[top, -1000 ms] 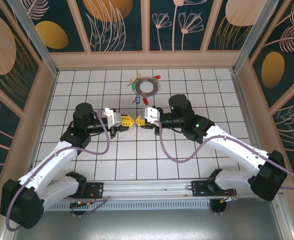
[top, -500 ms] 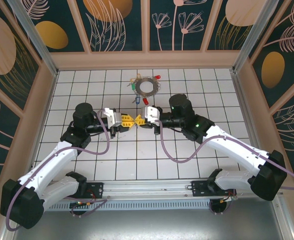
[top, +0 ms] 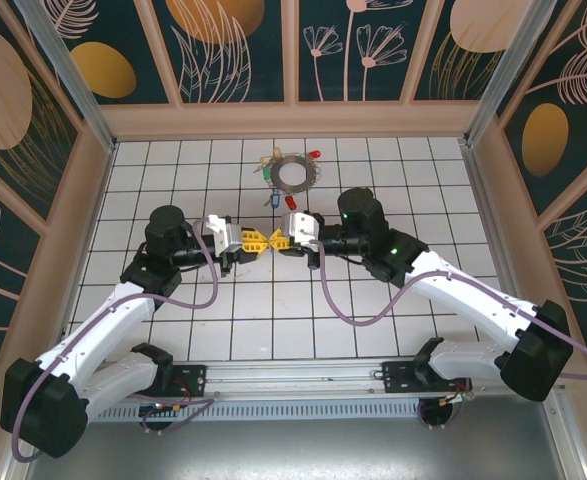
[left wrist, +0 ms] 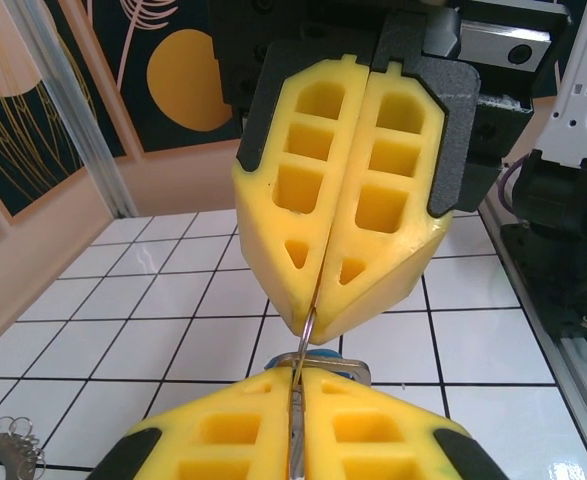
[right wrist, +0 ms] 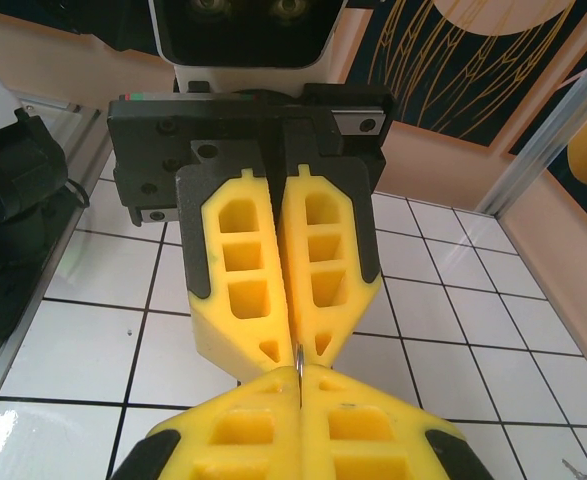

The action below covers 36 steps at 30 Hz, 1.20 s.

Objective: Put the keys on the keyring

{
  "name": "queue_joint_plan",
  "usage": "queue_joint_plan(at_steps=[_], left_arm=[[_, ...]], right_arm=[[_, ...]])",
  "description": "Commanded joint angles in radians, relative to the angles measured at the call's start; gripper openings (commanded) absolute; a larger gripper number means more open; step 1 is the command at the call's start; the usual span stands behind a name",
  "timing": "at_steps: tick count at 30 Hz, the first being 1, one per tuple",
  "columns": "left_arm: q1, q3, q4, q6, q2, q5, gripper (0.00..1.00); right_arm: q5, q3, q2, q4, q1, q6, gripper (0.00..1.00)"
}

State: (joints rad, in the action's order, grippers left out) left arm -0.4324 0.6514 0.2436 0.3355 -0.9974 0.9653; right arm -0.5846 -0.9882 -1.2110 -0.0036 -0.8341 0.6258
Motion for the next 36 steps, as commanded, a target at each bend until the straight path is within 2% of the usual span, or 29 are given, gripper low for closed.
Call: queue_joint_plan(at_steps=[1, 5, 8, 17, 23, 25, 28, 29, 30, 32, 36], left_arm=[[-0.005, 0.025, 0.043, -0.01, 0.003, 0.033, 0.12], [-0.004, 0.024, 0.038, -0.007, 0.002, 0.036, 0.09], [-0.004, 0.022, 0.036, -0.004, 0.002, 0.039, 0.0], [-0.003, 0.027, -0.011, 0.02, 0.009, -0.005, 0.0], [-0.005, 0.015, -0.016, 0.023, 0.023, 0.003, 0.0], [-0.005, 0.016, -0.015, 0.023, 0.023, 0.005, 0.0], [-0.004, 0.012, -0.003, 0.013, 0.026, 0.004, 0.0], [-0.004, 0.007, 0.011, 0.002, 0.029, 0.001, 0.07], [-0.005, 0.001, 0.025, -0.007, 0.032, -0.002, 0.21], [-0.005, -0.006, 0.035, -0.006, 0.036, 0.006, 0.22], [-0.005, -0.005, 0.024, -0.003, 0.029, 0.016, 0.19]], right_arm=[[-0.014, 0.002, -0.004, 0.017, -0.009, -0.003, 0.0], [-0.016, 0.003, -0.005, 0.026, -0.009, -0.005, 0.0], [-0.019, 0.003, -0.005, 0.032, -0.01, -0.007, 0.0], [0.011, 0.041, 0.0, 0.057, 0.006, -0.018, 0.0], [-0.002, 0.028, -0.01, 0.025, 0.016, -0.016, 0.04], [-0.009, 0.021, -0.016, 0.007, 0.018, -0.009, 0.0], [-0.018, 0.011, -0.022, -0.011, 0.018, 0.002, 0.0], [-0.02, 0.014, -0.022, -0.009, 0.02, 0.005, 0.0], [-0.019, 0.017, -0.019, -0.003, 0.02, 0.002, 0.0], [-0.018, 0.025, -0.011, 0.011, 0.02, -0.001, 0.0], [-0.018, 0.036, 0.002, 0.025, 0.023, -0.009, 0.0]])
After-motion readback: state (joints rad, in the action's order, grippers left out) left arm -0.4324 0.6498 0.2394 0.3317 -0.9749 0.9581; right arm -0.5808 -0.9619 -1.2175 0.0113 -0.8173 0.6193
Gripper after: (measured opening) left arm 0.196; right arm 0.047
